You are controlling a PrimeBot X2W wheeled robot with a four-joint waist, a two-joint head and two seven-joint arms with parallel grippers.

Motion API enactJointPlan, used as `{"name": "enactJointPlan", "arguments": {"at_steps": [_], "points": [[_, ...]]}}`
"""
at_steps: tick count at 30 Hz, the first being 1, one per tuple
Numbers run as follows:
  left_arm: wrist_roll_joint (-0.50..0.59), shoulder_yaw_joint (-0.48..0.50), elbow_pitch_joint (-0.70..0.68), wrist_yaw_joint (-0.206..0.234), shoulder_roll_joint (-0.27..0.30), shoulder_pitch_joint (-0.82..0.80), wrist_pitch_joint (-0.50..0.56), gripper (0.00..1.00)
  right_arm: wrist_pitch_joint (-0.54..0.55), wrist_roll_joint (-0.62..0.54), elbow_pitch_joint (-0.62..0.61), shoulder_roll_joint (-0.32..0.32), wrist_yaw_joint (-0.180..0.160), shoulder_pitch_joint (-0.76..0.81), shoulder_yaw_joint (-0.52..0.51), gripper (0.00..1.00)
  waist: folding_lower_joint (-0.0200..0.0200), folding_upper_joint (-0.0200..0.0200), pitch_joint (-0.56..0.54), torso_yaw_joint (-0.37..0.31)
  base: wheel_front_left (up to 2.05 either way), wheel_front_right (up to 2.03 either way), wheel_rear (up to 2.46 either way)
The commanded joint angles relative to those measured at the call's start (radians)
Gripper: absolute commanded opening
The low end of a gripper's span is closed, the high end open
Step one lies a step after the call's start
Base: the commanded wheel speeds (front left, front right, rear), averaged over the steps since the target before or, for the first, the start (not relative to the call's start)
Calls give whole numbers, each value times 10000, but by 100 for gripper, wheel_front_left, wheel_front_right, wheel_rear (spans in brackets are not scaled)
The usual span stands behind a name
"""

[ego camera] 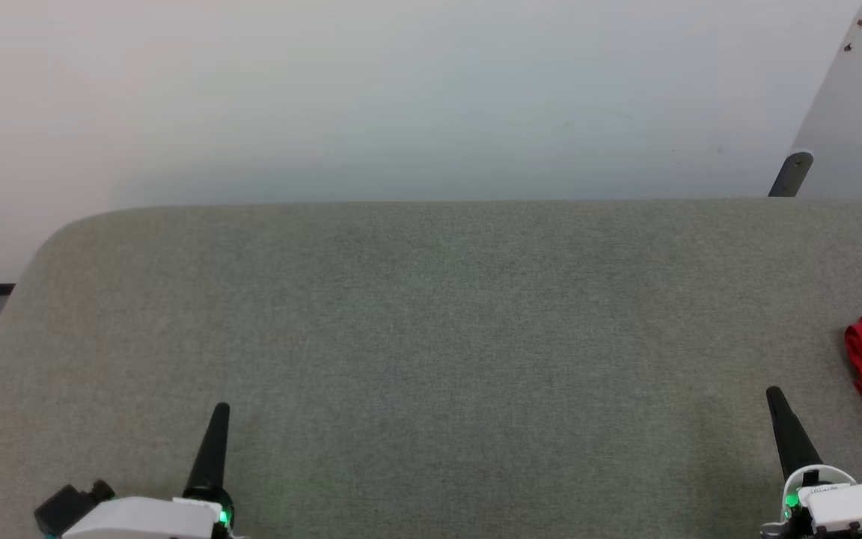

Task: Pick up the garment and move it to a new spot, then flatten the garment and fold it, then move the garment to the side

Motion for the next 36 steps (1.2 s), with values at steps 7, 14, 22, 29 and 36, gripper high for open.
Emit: {"name": "enactJointPlan", "arguments": {"at_steps": [7,14,22,29,36], "points": [[-640,87,46,-39,-14,-324,193,0,115,651,104,13,5,-335,24,0,0,0,37,-49,0,0,0],[-1150,137,117,-43,-53,-455,352,0,173,1184,257,19,5,-454,24,0,0,0,74,-98,0,0,0],[-1703,191,190,-45,-99,-602,519,0,255,1766,403,27,4,-588,23,0,0,0,116,-154,0,0,0],[-2180,234,256,-48,-135,-713,663,0,310,2277,535,33,4,-723,23,0,0,0,152,-203,0,0,0],[-2599,278,323,-51,-167,-811,803,0,377,2705,651,40,4,-815,24,0,0,0,189,-252,0,0,0]]}}
